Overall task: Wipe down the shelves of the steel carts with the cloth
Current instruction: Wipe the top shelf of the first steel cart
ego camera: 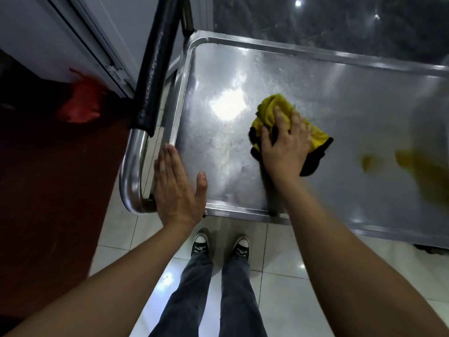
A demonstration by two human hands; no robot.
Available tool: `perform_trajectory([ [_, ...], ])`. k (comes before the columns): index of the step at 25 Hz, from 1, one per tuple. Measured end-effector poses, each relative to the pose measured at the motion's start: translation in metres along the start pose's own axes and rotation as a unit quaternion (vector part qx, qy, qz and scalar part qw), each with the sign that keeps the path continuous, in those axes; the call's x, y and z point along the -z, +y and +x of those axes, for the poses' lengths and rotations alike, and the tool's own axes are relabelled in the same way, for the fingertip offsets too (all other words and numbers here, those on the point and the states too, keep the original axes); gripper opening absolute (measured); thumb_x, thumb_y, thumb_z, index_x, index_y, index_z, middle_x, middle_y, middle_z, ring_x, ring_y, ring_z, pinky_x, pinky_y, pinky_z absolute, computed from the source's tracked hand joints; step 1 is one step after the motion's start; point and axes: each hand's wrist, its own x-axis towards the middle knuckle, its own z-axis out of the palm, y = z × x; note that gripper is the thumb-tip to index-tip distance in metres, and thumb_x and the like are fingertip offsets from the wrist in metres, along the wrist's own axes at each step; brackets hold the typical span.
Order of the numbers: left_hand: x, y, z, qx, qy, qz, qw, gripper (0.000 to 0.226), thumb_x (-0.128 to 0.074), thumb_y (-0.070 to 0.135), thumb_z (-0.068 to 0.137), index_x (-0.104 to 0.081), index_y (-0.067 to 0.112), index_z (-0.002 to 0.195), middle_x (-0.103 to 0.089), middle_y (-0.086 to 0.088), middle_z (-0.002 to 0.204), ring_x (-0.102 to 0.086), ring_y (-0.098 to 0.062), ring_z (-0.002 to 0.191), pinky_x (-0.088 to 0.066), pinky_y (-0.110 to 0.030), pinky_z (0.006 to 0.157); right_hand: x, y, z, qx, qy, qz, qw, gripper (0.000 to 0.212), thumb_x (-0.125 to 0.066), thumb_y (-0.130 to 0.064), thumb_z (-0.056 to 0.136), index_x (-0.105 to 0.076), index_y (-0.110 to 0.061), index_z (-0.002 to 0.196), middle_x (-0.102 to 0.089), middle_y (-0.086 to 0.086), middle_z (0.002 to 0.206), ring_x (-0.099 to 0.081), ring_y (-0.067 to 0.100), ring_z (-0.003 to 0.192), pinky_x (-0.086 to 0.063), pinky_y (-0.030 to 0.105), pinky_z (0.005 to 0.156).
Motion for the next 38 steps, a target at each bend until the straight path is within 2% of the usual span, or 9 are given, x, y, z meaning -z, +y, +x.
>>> perform_trajectory([
  [2, 0.002, 0.001, 0.0, 0.005, -0.004, -0.009, 1.0, 0.089, -0.006, 0.068, 0.098, -0.003, 0.005, 0.161, -0.003, -0.011, 0.17, -0.004, -0.02, 0.158, -0.002, -0.033, 0.128, 0.003, -0.001, 0.003, -0.023, -0.009, -0.008, 1.0, 0.057, -0.046, -0.049, 0.1, -0.042, -0.028, 0.154, -0.031, 0.013, 0.163, -0.025, 0.032, 0.152, -0.011, 0.048, 0.125],
  [7, 0.01, -0.002, 0.001, 0.018, -0.008, -0.071, 0.997, 0.096, -0.01, 0.074, 0.094, -0.009, 0.006, 0.161, -0.01, -0.01, 0.17, -0.008, -0.019, 0.157, -0.006, -0.032, 0.127, -0.011, -0.047, -0.106, 0.243, -0.075, 0.049, 0.966, 0.055, -0.054, -0.045, 0.096, -0.047, -0.034, 0.15, -0.034, 0.006, 0.163, -0.024, 0.025, 0.154, -0.018, 0.049, 0.125],
  [10, 0.013, -0.003, -0.001, 0.024, -0.014, -0.094, 0.995, 0.093, -0.016, 0.073, 0.094, -0.006, 0.01, 0.162, -0.008, -0.007, 0.171, -0.003, -0.014, 0.156, 0.0, -0.026, 0.125, -0.017, -0.054, -0.09, 0.327, -0.111, 0.058, 0.937, 0.056, -0.053, -0.047, 0.096, -0.045, -0.037, 0.151, -0.035, 0.005, 0.163, -0.026, 0.023, 0.153, -0.018, 0.048, 0.125],
  [16, 0.006, -0.005, 0.001, 0.031, -0.001, -0.06, 0.998, 0.089, -0.015, 0.071, 0.096, 0.003, 0.014, 0.162, -0.004, -0.006, 0.171, 0.007, -0.006, 0.153, 0.004, -0.022, 0.122, -0.044, -0.117, 0.022, 0.185, -0.077, 0.017, 0.98, 0.057, -0.043, -0.053, 0.099, -0.041, -0.035, 0.153, -0.032, 0.008, 0.163, -0.024, 0.028, 0.153, -0.01, 0.047, 0.126],
  [20, 0.007, -0.004, 0.001, 0.043, 0.023, -0.083, 0.995, 0.091, -0.015, 0.071, 0.096, -0.004, 0.009, 0.161, -0.014, -0.011, 0.169, -0.008, -0.012, 0.154, -0.001, -0.022, 0.122, -0.035, -0.097, -0.072, 0.305, -0.098, 0.023, 0.947, 0.058, -0.04, -0.052, 0.101, -0.035, -0.033, 0.156, -0.025, 0.007, 0.166, -0.017, 0.026, 0.156, -0.014, 0.049, 0.126],
  [23, 0.007, -0.003, -0.004, 0.045, 0.022, -0.079, 0.996, 0.092, -0.015, 0.072, 0.096, -0.002, 0.01, 0.162, -0.011, -0.01, 0.17, 0.005, -0.005, 0.153, 0.004, -0.019, 0.124, -0.029, -0.081, -0.099, 0.33, -0.126, 0.016, 0.935, 0.06, -0.035, -0.054, 0.101, -0.031, -0.034, 0.157, -0.025, 0.007, 0.167, -0.017, 0.025, 0.156, -0.016, 0.049, 0.125],
  [26, 0.005, -0.005, -0.008, 0.048, -0.001, -0.069, 0.996, 0.091, -0.015, 0.074, 0.095, 0.007, 0.016, 0.162, 0.0, -0.005, 0.171, 0.016, 0.0, 0.152, 0.009, -0.018, 0.122, -0.037, -0.096, -0.048, 0.312, -0.121, 0.02, 0.942, 0.057, -0.045, -0.051, 0.1, -0.038, -0.036, 0.154, -0.031, 0.005, 0.164, -0.024, 0.025, 0.154, -0.015, 0.047, 0.126],
  [32, 0.004, -0.005, -0.005, 0.039, -0.024, -0.03, 0.999, 0.088, -0.014, 0.074, 0.096, 0.001, 0.018, 0.163, 0.003, -0.001, 0.171, 0.001, -0.016, 0.157, -0.009, -0.036, 0.124, -0.061, -0.141, 0.115, 0.187, -0.116, 0.031, 0.975, 0.056, -0.046, -0.052, 0.098, -0.042, -0.037, 0.151, -0.035, 0.007, 0.162, -0.027, 0.028, 0.151, -0.01, 0.046, 0.126],
  [38, 0.005, -0.002, -0.001, 0.038, -0.036, 0.001, 0.999, 0.085, -0.022, 0.067, 0.097, -0.003, 0.016, 0.163, -0.001, -0.003, 0.171, -0.004, -0.02, 0.157, -0.011, -0.04, 0.124, -0.044, -0.086, 0.163, 0.094, -0.074, 0.024, 0.993, 0.055, -0.047, -0.05, 0.097, -0.045, -0.035, 0.149, -0.032, 0.006, 0.163, -0.026, 0.027, 0.151, -0.007, 0.043, 0.126],
])
